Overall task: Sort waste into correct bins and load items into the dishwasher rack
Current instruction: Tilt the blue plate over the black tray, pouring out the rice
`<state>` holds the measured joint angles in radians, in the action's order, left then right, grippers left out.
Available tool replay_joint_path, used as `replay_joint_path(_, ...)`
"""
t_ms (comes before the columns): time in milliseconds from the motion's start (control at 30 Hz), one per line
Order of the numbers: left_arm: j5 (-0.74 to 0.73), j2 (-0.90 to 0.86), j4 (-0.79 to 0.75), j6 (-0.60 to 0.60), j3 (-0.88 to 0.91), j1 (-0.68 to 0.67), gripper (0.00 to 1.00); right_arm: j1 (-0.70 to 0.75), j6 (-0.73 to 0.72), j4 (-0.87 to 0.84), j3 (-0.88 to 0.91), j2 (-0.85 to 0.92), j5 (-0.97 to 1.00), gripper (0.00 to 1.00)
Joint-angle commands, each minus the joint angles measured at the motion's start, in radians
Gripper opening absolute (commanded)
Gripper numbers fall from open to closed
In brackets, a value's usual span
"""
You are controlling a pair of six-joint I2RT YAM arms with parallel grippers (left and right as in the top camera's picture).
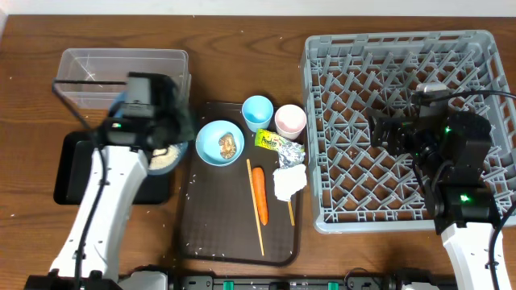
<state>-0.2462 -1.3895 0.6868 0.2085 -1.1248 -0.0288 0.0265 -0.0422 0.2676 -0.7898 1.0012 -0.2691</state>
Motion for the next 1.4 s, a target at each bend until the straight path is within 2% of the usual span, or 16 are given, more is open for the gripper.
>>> replay_joint_path(0,-0.149,0.021,-0.019,-0.064,-0.037,0.082,0.06,-0.007,-0.008,0.003,-0.02,0.0,0.008,0.99)
replay_joint_path(633,-0.762,0.021,-0.033,-0.119,-0.037,0.548,0.06,-0.007,-0.005,0.006,-0.02,0.0,0.007,0.99)
replay_joint_path(833,-0.874,0.021,-0.01,-0.149,-0.037,0.656,0.06,-0.007,-0.005,0.006,-0.02,0.0,0.007,0.99)
replay_joint_path(1100,-1.025,0.021,0.1,-0.259,-0.037,0.787,0.06,-0.007,-0.005,0.005,-0.02,0.0,0.007,0.99)
replay_joint_path(1367,-1.177,0.021,0.106,-0.277,-0.035,0.904,0.06,-0.007,-0.005,0.021,-0.02,0.0,0.007,0.99)
